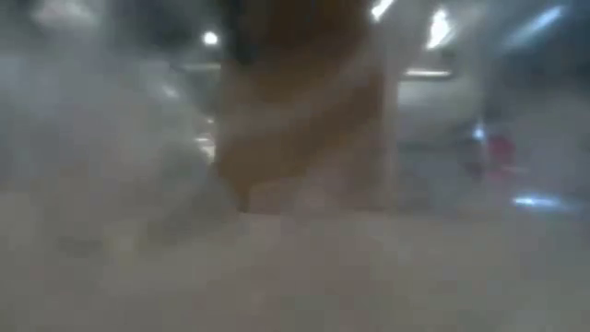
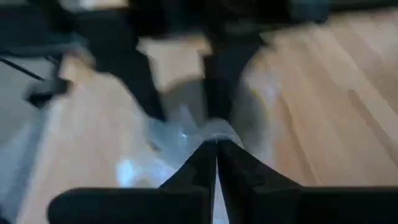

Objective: Wrap mug
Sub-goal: Wrap the orange mug with the left bubble wrap

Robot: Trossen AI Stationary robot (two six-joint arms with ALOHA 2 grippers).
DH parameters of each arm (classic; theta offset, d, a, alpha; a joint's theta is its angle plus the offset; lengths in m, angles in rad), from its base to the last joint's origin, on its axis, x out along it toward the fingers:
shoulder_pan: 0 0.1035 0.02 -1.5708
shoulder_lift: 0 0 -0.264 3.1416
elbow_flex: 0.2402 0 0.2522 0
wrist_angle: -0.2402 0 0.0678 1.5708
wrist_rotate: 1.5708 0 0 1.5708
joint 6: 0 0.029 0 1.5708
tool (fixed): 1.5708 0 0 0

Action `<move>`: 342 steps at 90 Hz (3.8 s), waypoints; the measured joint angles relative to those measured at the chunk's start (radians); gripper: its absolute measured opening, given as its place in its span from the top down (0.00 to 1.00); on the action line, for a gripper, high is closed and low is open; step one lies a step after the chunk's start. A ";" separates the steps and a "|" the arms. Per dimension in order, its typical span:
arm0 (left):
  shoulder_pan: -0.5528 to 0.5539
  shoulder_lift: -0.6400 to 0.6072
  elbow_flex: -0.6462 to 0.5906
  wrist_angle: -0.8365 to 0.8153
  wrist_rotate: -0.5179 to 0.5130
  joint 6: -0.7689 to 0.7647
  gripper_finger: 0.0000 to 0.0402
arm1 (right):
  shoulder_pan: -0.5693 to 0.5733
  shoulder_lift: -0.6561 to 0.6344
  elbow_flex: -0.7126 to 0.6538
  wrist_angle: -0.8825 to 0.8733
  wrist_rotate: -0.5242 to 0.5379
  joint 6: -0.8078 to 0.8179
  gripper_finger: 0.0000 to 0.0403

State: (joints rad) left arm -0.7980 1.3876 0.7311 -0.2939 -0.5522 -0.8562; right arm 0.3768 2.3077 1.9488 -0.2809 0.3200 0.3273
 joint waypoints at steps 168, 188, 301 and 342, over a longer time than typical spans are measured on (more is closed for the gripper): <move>0.001 -0.004 -0.019 0.042 -0.087 -0.026 0.67 | -0.050 -0.020 0.005 -0.064 -0.155 -0.098 1.00; 0.000 -0.005 -0.018 0.052 -0.093 -0.024 0.67 | -0.050 0.037 0.012 -0.047 -0.169 -0.086 1.00; -0.009 -0.029 0.000 -0.054 0.037 -0.083 0.67 | -0.051 0.051 0.070 -0.080 -0.174 -0.130 1.00; -0.005 -0.040 -0.004 -0.011 0.040 -0.097 0.67 | -0.064 0.086 0.089 -0.156 -0.183 -0.122 1.00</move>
State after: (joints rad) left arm -0.8032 1.3473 0.7271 -0.3053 -0.5121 -0.9537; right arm 0.3130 2.3933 2.0380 -0.4369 0.1371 0.2052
